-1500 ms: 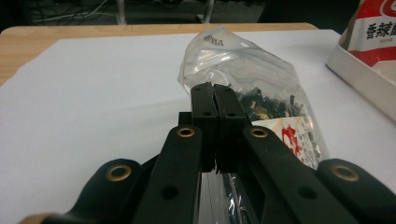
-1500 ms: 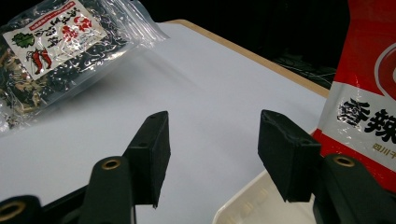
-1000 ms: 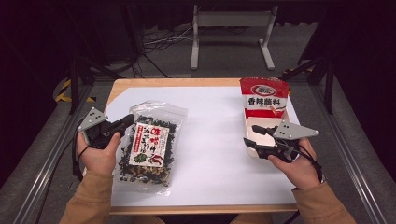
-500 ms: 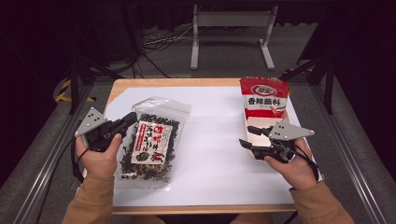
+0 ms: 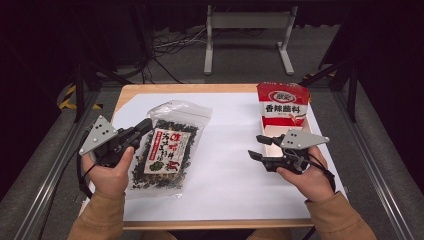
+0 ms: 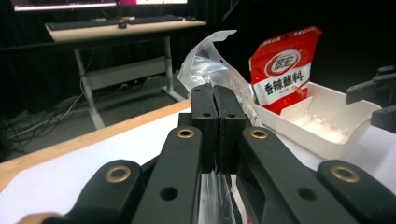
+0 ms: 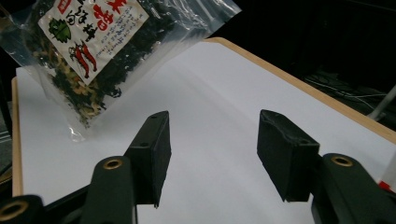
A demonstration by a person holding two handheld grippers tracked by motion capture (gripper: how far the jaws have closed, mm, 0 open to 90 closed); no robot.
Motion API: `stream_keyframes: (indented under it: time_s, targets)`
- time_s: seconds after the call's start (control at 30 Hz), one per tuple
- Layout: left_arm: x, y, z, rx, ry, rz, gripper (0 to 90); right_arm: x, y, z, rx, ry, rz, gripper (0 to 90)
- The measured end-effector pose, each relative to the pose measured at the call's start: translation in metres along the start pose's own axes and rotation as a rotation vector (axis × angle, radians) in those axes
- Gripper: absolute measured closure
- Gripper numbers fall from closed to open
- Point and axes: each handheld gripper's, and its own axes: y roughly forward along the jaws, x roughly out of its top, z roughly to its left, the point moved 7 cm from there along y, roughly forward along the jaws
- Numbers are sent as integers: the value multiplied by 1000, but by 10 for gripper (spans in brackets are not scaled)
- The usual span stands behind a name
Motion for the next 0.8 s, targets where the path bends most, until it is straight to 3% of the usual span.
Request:
stream_keyframes:
  time_s: [0.37, 0.57, 0.8]
  targets:
    - [11, 8, -19, -56, 18, -37, 885, 11, 30, 10, 67, 35, -5, 365]
    - [18, 16, -35, -103, 27, -57, 883, 16, 46, 8, 109, 105, -13, 309]
    - [20, 24, -47, -142, 26, -64, 883, 21, 55, 11, 151, 134, -25, 292]
